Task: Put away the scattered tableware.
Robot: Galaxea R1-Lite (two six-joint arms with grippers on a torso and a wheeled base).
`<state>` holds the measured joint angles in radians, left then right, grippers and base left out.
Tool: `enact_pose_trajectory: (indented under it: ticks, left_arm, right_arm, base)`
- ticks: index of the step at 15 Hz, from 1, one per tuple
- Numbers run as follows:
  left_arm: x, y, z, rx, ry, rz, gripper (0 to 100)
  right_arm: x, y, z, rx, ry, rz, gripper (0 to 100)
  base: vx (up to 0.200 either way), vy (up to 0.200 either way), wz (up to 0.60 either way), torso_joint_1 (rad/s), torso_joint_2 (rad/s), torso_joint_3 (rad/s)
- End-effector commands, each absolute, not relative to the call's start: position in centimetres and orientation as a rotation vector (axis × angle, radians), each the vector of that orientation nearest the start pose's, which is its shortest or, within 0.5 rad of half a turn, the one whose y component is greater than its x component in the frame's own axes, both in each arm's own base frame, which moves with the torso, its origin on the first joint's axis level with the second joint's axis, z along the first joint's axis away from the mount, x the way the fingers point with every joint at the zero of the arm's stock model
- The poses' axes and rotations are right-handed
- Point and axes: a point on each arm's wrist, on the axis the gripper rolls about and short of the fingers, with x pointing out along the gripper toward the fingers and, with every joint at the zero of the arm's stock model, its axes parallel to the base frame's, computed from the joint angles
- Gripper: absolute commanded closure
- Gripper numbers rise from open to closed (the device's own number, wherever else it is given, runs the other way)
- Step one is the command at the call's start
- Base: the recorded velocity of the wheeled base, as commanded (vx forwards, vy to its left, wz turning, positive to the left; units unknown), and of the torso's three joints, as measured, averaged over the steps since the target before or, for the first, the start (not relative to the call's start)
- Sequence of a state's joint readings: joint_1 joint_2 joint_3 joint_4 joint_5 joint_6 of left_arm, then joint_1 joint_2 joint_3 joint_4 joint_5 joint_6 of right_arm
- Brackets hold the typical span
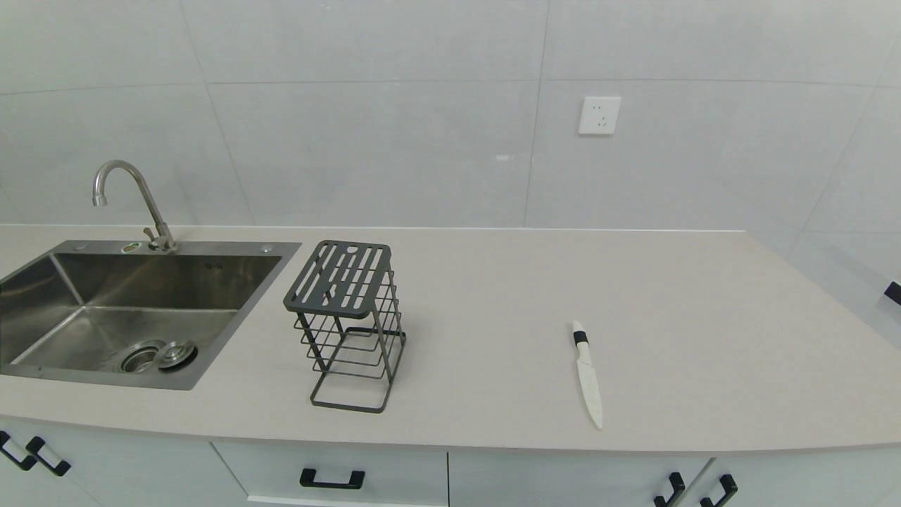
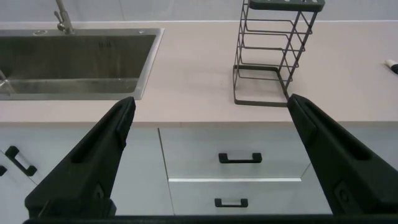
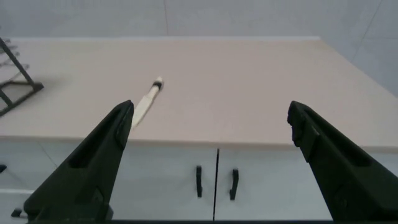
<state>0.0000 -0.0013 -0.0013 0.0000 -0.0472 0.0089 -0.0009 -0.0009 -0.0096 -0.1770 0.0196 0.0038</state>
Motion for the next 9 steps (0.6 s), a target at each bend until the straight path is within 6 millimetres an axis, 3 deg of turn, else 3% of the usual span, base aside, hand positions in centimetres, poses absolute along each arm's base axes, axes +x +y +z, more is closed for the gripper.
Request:
enact_pose_trajectory:
  ticks: [1, 3, 6, 8, 9]
  left_arm:
    - [-2.3, -0.1, 7.6, 0.011, -0.002, -0.048, 0]
    - [-2.3, -0.1, 7.6, 0.009, -0.002, -0.048, 0]
    - [-2.3, -0.1, 7.6, 0.008, -0.002, -0.046, 0]
    - [-2.3, -0.1, 7.6, 0.009, -0.002, -0.046, 0]
    - [-2.3, -0.1, 7.6, 0.009, -0.002, -0.046, 0]
  right_arm:
    - [-3.1, 0.0, 11.2, -0.013, -0.259, 0.001, 0]
    - [-3.1, 0.2, 11.9, -0.020, -0.191, 0.084, 0]
    - [-2.4, 0.5, 14.5, -0.026, -0.094, 0.221, 0]
    - [-0.7, 0.6, 16.4, -0.016, -0.008, 0.308, 0]
    - [0.2, 0.7, 16.3, -0.007, 0.052, 0.338, 0]
  base:
    - [0.000, 0.000, 0.00, 0.000, 0.00, 0.000]
    - [0.000, 0.000, 0.00, 0.000, 0.00, 0.000]
    - [0.000, 0.000, 0.00, 0.000, 0.00, 0.000]
    - [0.000, 0.000, 0.00, 0.000, 0.00, 0.000]
    - [0.000, 0.000, 0.00, 0.000, 0.00, 0.000]
